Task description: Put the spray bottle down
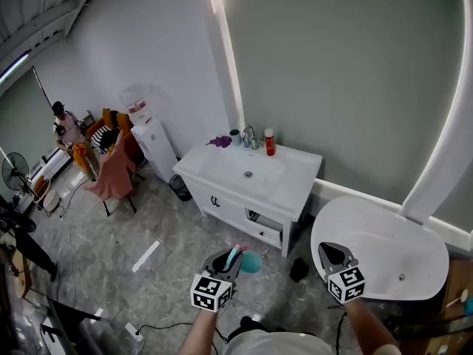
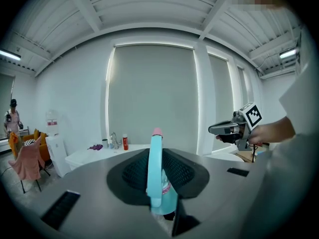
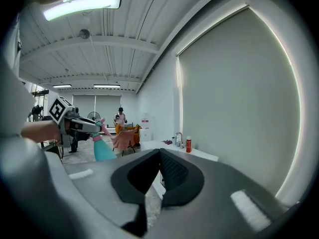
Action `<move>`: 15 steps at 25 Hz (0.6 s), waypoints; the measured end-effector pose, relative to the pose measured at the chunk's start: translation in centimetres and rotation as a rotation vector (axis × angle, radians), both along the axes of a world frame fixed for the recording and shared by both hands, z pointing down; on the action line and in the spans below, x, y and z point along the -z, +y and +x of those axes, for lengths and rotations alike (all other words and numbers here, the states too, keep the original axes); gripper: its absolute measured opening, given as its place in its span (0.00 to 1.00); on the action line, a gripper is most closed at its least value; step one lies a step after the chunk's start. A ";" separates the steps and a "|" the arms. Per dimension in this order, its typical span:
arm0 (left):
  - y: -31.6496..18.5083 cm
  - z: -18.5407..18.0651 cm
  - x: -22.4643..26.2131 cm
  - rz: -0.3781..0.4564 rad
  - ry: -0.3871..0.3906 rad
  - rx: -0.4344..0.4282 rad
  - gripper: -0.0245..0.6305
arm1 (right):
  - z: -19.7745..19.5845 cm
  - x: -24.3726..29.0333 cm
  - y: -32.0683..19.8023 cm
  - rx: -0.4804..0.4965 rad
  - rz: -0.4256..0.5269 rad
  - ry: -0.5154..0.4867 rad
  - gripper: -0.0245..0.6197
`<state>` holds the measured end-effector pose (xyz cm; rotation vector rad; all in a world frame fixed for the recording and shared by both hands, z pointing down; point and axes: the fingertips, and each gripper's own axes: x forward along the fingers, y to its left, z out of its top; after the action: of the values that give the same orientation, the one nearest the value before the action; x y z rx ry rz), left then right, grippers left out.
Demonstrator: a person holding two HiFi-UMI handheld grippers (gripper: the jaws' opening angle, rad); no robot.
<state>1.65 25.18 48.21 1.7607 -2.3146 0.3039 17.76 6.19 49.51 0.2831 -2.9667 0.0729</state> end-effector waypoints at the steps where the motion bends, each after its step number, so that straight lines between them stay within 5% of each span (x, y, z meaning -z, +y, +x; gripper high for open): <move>1: -0.3 -0.3 0.0 0.000 0.000 0.000 0.16 | -0.4 -0.1 -0.2 0.003 0.000 0.002 0.05; 15: -6.8 -9.8 -0.9 -0.016 -0.008 -0.098 0.15 | -9.5 -1.5 -4.4 -0.048 -0.011 0.028 0.05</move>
<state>-8.12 18.35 49.07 1.8719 -2.2284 0.3459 8.22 1.77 51.05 0.3510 -2.9309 0.0904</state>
